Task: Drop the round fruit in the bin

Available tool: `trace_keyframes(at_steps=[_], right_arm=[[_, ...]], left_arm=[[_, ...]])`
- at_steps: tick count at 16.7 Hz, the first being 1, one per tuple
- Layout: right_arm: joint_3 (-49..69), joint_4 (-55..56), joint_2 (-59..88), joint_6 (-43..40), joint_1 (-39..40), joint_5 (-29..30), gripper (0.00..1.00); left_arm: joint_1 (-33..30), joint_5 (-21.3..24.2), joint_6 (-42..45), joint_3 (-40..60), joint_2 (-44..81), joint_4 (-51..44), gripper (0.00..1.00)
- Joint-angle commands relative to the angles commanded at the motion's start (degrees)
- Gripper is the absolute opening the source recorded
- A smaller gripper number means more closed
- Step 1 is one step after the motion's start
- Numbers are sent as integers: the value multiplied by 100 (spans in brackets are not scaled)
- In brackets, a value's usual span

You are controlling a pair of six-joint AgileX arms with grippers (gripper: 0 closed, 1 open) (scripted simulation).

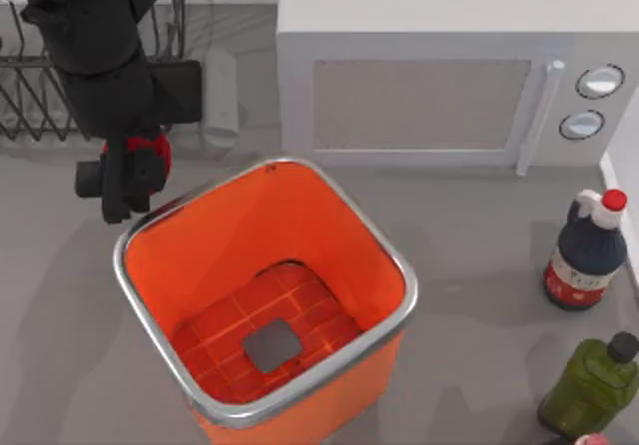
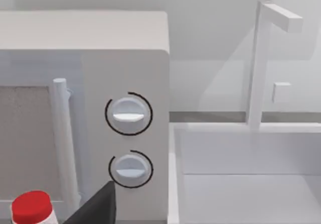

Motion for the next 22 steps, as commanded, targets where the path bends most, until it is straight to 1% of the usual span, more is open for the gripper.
trace_keyframes(at_steps=[2, 4, 7, 9, 14, 20, 22], right_arm=[[0, 0, 0, 0, 0, 0, 100], [0, 0, 0, 0, 0, 0, 100], [0, 0, 0, 0, 0, 0, 100], [0, 0, 0, 0, 0, 0, 100], [0, 0, 0, 0, 0, 0, 100], [0, 0, 0, 0, 0, 0, 100], [0, 0, 0, 0, 0, 0, 100]], left_arm=[[-907, -118, -443, -168, -146, 23, 0], [-1606, -234, -858, -321, -302, 65, 0], [-2197, -365, -1307, -488, -492, 133, 0], [-2289, -390, -1389, -521, -532, 150, 0], [-2239, -435, -1332, -577, -512, 244, 0], [-2211, -387, -1302, -1651, -345, 1505, 0], [-2202, -386, -1298, -1837, -307, 1697, 0]])
